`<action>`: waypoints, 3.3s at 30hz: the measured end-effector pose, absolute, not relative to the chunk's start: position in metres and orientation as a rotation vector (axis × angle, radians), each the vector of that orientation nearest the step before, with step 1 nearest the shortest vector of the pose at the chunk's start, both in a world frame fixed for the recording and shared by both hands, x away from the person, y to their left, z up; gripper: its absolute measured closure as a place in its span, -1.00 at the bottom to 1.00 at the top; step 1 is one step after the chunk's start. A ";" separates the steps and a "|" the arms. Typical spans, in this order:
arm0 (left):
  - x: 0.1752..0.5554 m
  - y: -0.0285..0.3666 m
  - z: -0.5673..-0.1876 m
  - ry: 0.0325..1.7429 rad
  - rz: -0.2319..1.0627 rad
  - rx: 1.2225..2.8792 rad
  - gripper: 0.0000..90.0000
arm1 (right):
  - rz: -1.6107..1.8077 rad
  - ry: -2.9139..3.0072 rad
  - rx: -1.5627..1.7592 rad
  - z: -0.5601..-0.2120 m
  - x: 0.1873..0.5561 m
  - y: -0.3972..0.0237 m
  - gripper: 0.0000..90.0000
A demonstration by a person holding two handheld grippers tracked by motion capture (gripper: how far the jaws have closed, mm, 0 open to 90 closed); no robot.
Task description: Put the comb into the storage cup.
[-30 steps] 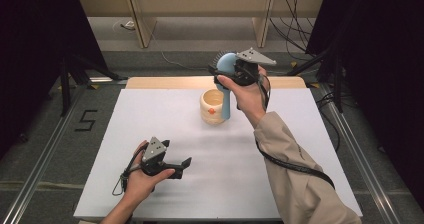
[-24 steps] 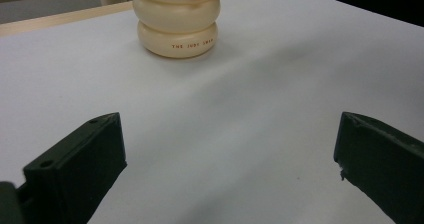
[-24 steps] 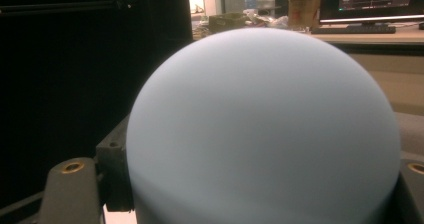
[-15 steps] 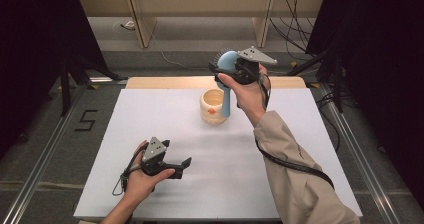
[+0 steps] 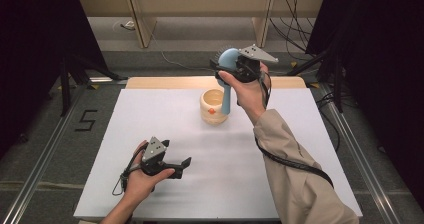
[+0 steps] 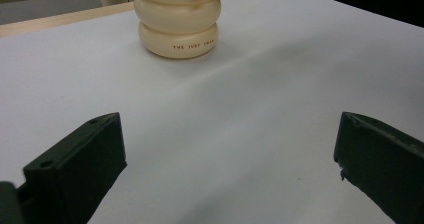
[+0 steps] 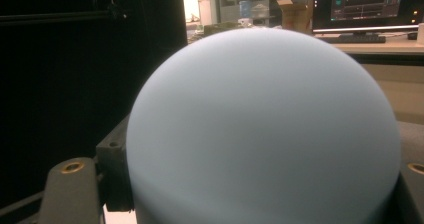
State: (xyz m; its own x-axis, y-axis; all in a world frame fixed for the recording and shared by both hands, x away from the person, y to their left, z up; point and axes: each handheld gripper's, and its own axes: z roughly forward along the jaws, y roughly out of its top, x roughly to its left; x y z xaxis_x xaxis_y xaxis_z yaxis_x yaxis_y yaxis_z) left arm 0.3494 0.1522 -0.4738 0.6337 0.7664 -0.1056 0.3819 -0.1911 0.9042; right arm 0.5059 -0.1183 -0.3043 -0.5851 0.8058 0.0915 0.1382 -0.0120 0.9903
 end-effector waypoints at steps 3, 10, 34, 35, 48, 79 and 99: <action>0.349 0.152 -0.474 0.924 0.459 1.803 -1.00 | 1.644 1.739 0.980 -0.304 0.506 -0.118 -0.46; 0.350 0.153 -0.473 0.923 0.464 1.801 -1.00 | 1.653 1.733 0.975 -0.301 0.507 -0.117 -0.45; 0.350 0.156 -0.472 0.922 0.482 1.808 -1.00 | 1.657 1.703 0.958 -0.298 0.513 -0.114 -0.46; 0.350 0.156 -0.472 0.921 0.481 1.808 -1.00 | 1.659 1.699 0.960 -0.297 0.514 -0.113 -0.46; 0.351 0.156 -0.472 0.925 0.481 1.803 -1.00 | 1.661 1.688 0.948 -0.298 0.516 -0.110 -0.46; 0.350 0.156 -0.472 0.924 0.480 1.800 -1.00 | 1.668 1.656 0.944 -0.302 0.526 -0.104 -0.46; 0.350 0.156 -0.472 0.925 0.480 1.799 -1.00 | 1.652 1.646 0.956 -0.306 0.532 -0.101 -0.46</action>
